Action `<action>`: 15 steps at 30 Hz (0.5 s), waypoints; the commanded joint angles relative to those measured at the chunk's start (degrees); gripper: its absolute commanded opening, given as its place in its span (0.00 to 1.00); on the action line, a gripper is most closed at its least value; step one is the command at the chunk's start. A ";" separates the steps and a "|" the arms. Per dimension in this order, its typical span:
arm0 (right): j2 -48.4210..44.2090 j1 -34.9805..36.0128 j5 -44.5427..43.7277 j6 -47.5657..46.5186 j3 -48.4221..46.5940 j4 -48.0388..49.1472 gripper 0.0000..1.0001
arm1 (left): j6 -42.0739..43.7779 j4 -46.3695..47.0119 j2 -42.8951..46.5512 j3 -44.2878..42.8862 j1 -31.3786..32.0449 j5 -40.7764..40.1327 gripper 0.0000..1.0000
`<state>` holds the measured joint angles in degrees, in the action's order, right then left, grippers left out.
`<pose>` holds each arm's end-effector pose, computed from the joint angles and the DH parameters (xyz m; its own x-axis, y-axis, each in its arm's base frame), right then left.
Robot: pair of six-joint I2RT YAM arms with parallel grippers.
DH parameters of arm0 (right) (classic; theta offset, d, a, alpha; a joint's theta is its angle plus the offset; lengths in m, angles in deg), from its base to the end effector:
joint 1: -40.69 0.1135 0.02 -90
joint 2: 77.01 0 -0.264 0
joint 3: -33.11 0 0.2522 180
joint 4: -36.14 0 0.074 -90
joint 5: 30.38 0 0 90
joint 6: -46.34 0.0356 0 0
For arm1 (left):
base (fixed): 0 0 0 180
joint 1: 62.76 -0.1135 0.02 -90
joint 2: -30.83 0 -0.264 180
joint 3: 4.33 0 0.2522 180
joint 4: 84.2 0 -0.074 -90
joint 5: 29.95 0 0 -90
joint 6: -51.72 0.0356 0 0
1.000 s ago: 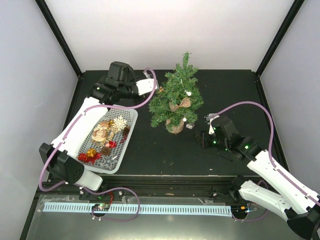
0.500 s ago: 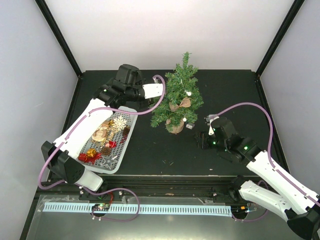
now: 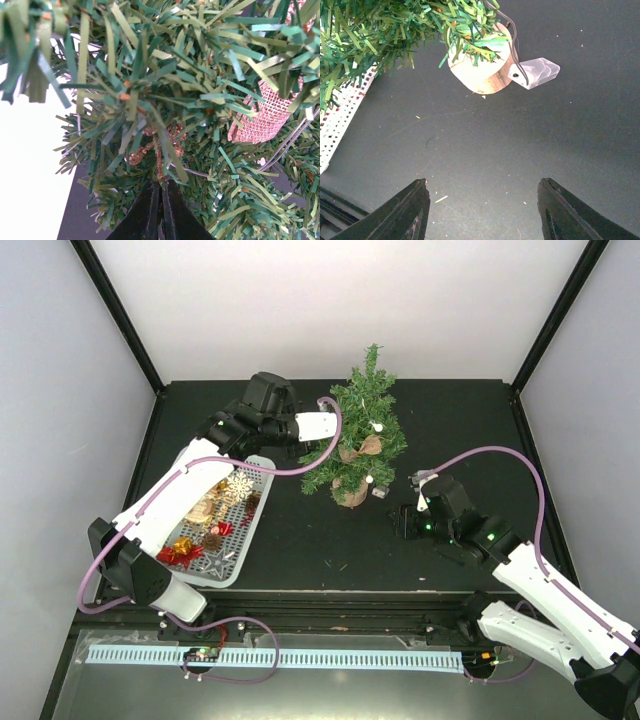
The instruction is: Decorate the small christmas tree
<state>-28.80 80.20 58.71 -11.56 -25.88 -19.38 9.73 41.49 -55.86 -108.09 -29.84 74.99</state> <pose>0.1313 0.1075 0.2804 -0.7935 0.0344 -0.6077 -0.2429 0.8975 0.3680 0.2738 -0.1882 0.3855 0.1785 0.7399 -0.6486 0.8441 0.2235 0.4873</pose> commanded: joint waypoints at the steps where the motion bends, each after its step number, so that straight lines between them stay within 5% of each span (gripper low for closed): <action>1: -1.01 0.11 0.38 0.72 0.54 1.24 0.60 | 0.68 0.98 -0.41 -0.92 0.84 -1.64 0.05; 15: -0.57 0.17 0.32 0.25 -0.21 0.59 0.60 | 0.91 2.44 -0.32 1.04 1.26 -5.16 0.14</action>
<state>-29.09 80.20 58.71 -11.56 -25.88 -19.36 10.21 42.36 -55.88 -107.43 -28.94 71.69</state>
